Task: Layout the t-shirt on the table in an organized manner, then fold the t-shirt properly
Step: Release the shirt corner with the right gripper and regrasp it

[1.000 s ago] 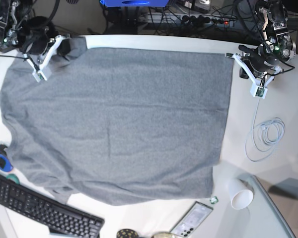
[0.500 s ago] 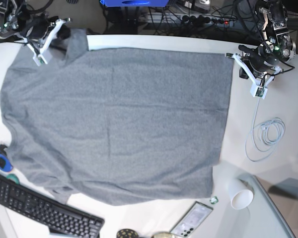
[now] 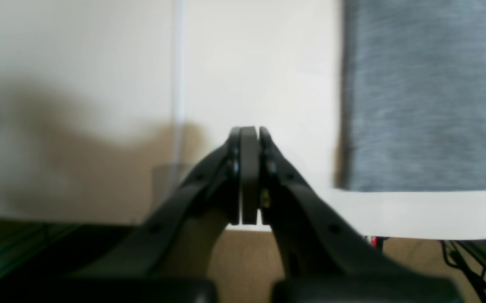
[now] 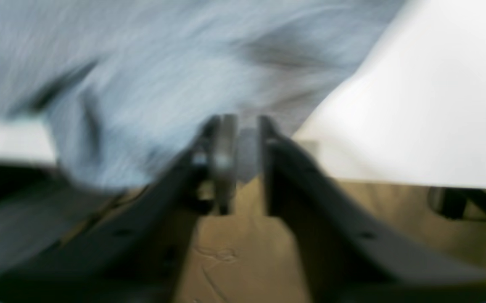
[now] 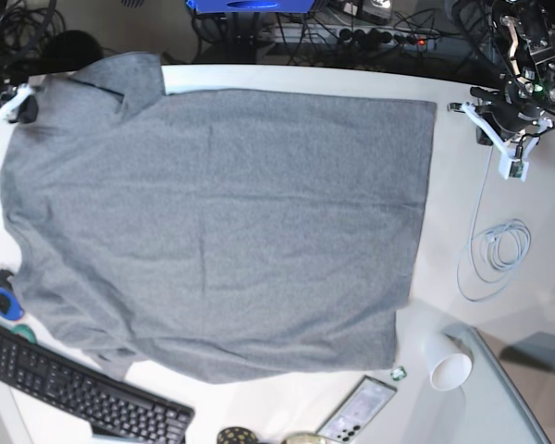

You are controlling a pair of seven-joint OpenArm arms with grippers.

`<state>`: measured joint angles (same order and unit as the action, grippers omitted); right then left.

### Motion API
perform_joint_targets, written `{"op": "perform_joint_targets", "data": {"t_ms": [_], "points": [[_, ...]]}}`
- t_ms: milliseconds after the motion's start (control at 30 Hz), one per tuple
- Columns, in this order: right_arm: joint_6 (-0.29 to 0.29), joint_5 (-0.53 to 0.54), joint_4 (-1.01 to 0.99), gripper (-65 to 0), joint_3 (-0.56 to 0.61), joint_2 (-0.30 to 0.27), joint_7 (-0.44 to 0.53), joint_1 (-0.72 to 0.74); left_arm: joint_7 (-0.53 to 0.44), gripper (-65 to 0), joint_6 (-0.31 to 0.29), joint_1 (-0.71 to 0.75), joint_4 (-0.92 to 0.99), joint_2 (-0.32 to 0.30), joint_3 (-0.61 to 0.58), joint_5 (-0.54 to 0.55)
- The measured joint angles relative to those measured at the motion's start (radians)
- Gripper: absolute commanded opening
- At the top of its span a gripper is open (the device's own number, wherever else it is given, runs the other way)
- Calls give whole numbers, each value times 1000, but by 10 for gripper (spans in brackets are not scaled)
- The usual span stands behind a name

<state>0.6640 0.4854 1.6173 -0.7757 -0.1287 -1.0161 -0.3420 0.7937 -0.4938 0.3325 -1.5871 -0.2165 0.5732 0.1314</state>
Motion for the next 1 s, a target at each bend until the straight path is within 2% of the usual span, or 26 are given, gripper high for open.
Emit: {"op": "perform_joint_targets", "data": {"t_ms": [67, 133, 333, 400, 467, 533, 633, 667, 767, 833, 1000], "points": [[1, -6, -56, -335, -22, 3, -11, 30, 0, -650, 0, 0, 4, -3, 3, 0], [1, -10, -87, -287, -25, 11, -9, 49, 0, -650, -1, 0, 5, -2, 2, 2], [0, 4, -117, -288, -21, 8, -3, 103, -1, -650, 0, -1, 3, 3, -3, 4], [3, -11, -63, -288, -17, 11, -44, 68, 0, -650, -1, -5, 3, 10, -3, 4], [19, -26, -6, -296, 69, 6, -62, 3, 0, -650, -1, -15, 5, 11, -5, 4], [22, -18, 22, -368, 180, 14, -47, -42, -4, -650, 0, -19, 6, 11, -4, 5], [31, 12, 30, -590, 270, 35, 51, -82, -4, -650, -3, -16, 6, 11, -5, 4], [32, 8, 18, -650, 281, 32, 52, -89, -3, -650, -2, -16, 8, 10, -4, 3], [31, -16, -49, -623, 301, 21, 71, -102, -4, -650, -1, -16, 8, 10, -1, 4], [30, -15, -81, -644, 301, 23, 79, -100, -5, -650, -3, -16, 8, 11, -1, 8], [29, -10, -117, -644, 303, 25, 105, -63, -4, -650, -1, -12, 10, 7, 1, 4]]}}
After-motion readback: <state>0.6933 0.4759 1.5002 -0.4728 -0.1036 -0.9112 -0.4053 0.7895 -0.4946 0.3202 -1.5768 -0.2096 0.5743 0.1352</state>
